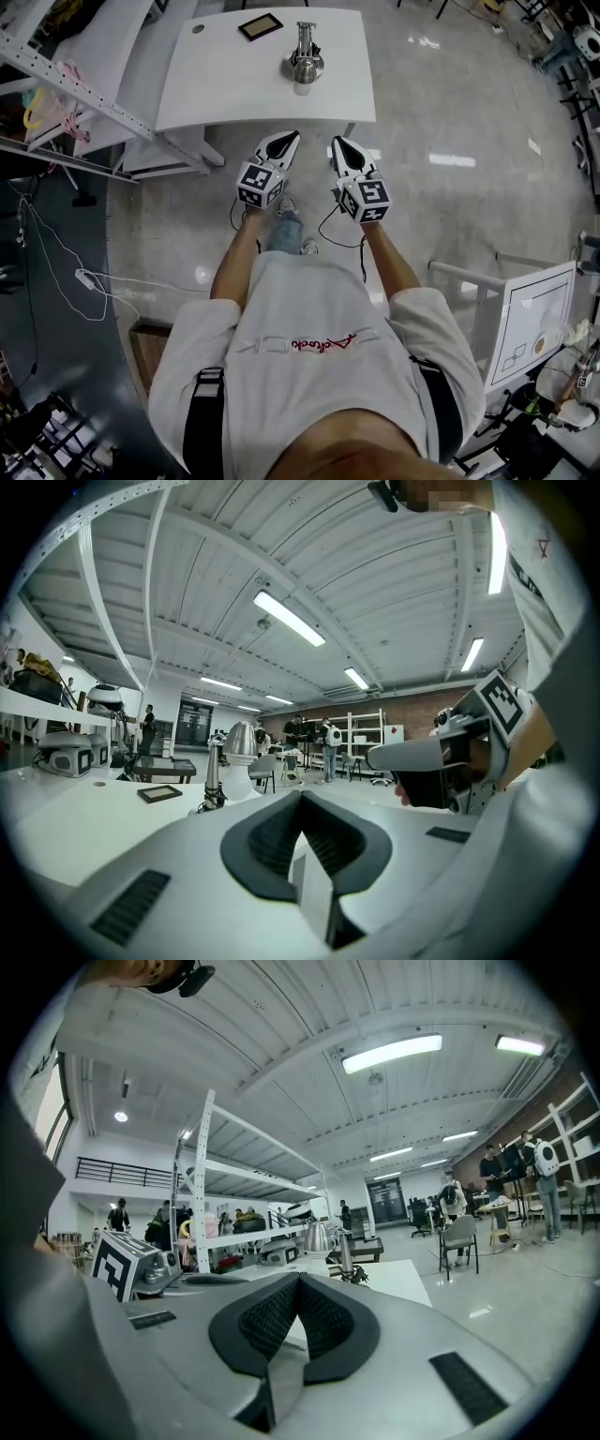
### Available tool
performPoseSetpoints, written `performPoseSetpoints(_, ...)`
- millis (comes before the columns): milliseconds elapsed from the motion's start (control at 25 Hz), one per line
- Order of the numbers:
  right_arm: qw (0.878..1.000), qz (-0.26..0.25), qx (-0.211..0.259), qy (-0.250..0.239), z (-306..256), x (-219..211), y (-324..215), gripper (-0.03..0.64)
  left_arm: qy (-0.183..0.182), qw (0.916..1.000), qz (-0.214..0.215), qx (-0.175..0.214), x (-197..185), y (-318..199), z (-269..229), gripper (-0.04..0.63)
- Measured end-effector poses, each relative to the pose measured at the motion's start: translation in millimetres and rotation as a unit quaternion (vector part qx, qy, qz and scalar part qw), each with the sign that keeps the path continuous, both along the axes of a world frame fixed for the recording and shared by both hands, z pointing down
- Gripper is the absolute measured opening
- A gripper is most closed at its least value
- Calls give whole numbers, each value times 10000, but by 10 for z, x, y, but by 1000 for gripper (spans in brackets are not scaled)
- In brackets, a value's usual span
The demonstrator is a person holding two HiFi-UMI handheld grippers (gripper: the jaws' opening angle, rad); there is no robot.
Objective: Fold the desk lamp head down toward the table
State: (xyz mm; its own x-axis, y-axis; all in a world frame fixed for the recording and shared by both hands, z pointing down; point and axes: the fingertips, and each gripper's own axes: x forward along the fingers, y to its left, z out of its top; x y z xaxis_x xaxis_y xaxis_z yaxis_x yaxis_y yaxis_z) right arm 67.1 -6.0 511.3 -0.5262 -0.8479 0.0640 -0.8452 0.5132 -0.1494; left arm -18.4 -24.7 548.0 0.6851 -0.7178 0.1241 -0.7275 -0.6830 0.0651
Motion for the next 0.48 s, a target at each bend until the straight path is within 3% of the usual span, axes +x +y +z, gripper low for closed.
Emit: performPoseSetpoints(480,9999,-66,58,76,-36,-40,136,28,-35,10000,73,26,51,165,-26,24)
